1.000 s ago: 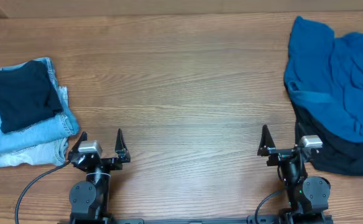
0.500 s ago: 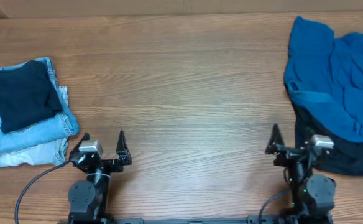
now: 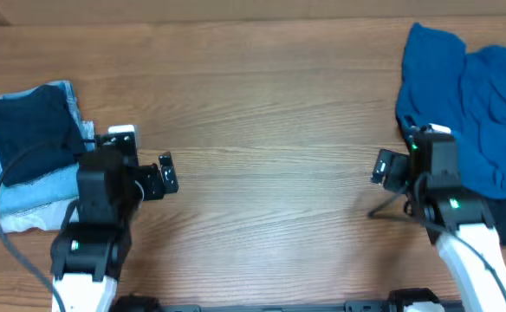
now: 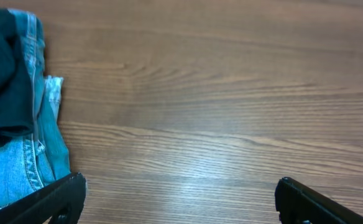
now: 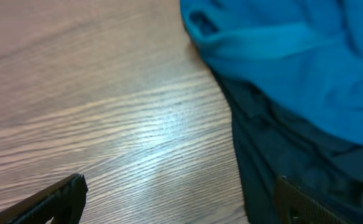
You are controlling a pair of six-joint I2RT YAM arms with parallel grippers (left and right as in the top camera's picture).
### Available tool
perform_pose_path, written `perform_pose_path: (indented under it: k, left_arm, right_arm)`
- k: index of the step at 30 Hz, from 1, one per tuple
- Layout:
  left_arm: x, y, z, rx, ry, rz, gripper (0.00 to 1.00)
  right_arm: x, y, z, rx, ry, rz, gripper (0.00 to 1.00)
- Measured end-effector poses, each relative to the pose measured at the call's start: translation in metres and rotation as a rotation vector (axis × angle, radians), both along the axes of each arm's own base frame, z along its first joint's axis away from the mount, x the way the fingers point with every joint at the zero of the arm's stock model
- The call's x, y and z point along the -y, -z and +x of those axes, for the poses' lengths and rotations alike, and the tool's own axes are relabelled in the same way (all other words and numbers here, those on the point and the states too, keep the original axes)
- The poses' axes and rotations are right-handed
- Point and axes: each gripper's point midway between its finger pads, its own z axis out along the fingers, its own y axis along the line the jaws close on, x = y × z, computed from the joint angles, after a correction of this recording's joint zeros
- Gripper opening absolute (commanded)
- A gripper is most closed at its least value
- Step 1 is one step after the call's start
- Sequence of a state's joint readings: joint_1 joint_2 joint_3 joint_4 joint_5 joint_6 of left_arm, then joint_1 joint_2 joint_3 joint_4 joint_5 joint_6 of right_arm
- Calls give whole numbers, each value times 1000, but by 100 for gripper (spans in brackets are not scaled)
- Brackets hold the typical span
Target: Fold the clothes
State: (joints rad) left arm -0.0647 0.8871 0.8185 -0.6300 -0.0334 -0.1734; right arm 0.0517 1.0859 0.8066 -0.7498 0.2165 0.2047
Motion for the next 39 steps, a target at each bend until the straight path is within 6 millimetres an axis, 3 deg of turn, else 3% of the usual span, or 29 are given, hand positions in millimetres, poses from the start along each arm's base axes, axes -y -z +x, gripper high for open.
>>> perform_pose_path:
  k: [3, 7, 11, 12, 14, 15, 16, 20, 22, 24, 26, 28, 29, 31, 32, 34, 36, 39]
  left_arm:
    - [5, 22, 7, -91, 19, -13, 100]
    - [8, 26, 8, -106, 32, -25, 100]
    - [9, 25, 10, -102, 34, -27, 100]
    - [9, 25, 9, -102, 35, -27, 100]
    - [9, 26, 10, -103, 35, -27, 100]
    - [9, 26, 10, -103, 35, -27, 100]
    - [9, 26, 10, -103, 35, -27, 100]
    - [9, 26, 10, -103, 35, -27, 100]
    - [9, 26, 10, -103, 35, -27, 100]
    - [9, 26, 10, -103, 34, -28, 100]
    - [9, 26, 10, -103, 35, -27, 100]
    - [9, 26, 10, -102, 35, -27, 100]
    - [9, 26, 10, -103, 35, -27, 100]
    - [9, 28, 11, -111, 35, -27, 100]
    - [9, 32, 11, -123, 34, -26, 100]
    - [9, 37, 13, -143, 34, -25, 100]
    - [9, 43, 14, -164, 34, -24, 100]
    - [9, 45, 14, -169, 34, -24, 100]
  right_arm:
    - [30, 42, -3, -158, 140, 31, 100]
    - [87, 84, -26, -313, 376, 72, 99]
    - [94, 132, -38, -468, 423, 114, 95]
    - [96, 135, -29, -452, 423, 123, 91]
    - [97, 137, -20, -440, 421, 134, 52]
    - [97, 138, -13, -430, 417, 141, 24]
    - [98, 139, -10, -423, 421, 138, 7]
    - [100, 137, -17, -470, 429, 132, 4]
    - [84, 132, -24, -537, 389, 205, 4]
    - [62, 109, -14, -565, 300, 286, 4]
    - [34, 41, 33, -424, 111, 321, 4]
    - [-12, -55, 78, -183, -140, 277, 4]
    - [-38, -90, 85, -100, -243, 260, 4]
    - [-90, -126, 85, -8, -442, 249, 4]
    - [-124, -126, 78, -13, -580, 248, 4]
    - [-170, -122, 71, -15, -762, 242, 4]
    - [-203, -122, 63, -5, -886, 240, 4]
    - [-253, -130, 31, 22, -1164, 298, 4]
